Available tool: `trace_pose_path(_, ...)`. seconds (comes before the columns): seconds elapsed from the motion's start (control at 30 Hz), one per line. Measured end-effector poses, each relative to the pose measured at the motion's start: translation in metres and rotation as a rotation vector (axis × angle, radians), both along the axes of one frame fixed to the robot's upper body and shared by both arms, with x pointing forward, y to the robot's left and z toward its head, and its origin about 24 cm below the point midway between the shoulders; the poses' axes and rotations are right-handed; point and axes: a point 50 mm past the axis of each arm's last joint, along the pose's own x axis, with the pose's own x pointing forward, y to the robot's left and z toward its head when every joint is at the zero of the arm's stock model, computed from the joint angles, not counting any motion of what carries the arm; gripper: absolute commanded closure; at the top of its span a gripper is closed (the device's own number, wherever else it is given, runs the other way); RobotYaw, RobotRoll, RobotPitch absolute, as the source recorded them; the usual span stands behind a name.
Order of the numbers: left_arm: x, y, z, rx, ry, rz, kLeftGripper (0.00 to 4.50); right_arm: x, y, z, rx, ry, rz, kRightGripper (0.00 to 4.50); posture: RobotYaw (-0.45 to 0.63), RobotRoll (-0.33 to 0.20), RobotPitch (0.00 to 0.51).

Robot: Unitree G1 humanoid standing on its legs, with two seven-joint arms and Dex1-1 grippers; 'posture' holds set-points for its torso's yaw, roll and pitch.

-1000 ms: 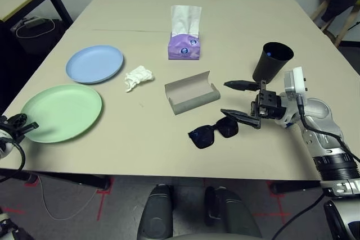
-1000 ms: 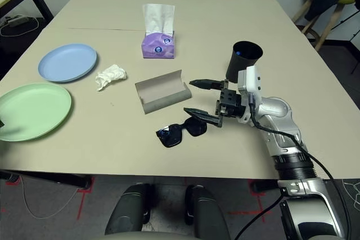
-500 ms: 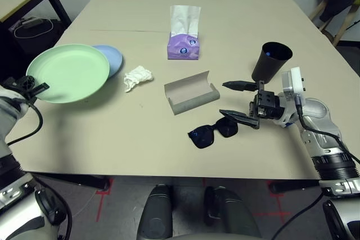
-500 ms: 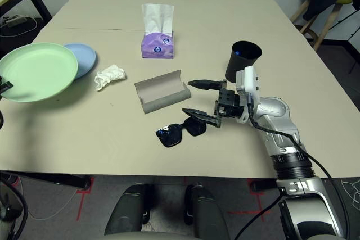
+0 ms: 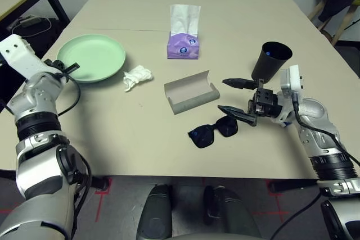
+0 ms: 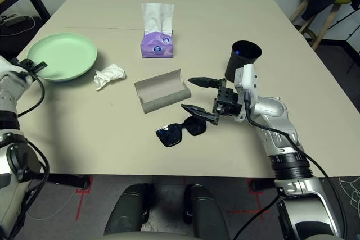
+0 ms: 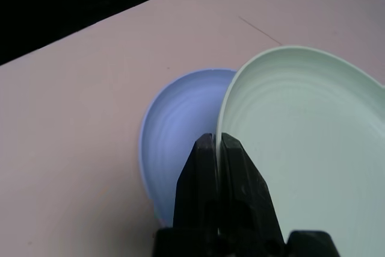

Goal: Organize and tidy the items on the table.

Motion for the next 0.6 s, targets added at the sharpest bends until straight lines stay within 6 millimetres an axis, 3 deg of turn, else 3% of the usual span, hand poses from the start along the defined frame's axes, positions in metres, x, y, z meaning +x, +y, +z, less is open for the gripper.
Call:
trace_pose_path(0.17, 0.0025, 0.0016, -0.0086, -0.01, 0.01, 0.065, 4.48, 0.0008, 0.0017, 0.0015, 0.019, 0.014, -0.026, 0.0, 0.13, 0.0, 0.142)
trace_pose_path(0.57, 0.0077, 0.002, -0.0043, -0.012, -0.033, 0.168, 4.48, -0.0023, 0.0027, 0.003, 0.042, 0.013, -0.033, 0.0, 0.12, 0.0, 0.142)
trace_pose_path(0.6, 0.0078, 0.0018, -0.0057, -0.013, -0.026, 0.169, 4.24, -0.0025, 0.0027, 0.0026, 0.042, 0.015, -0.034, 0.0, 0.12, 0.0, 0.142)
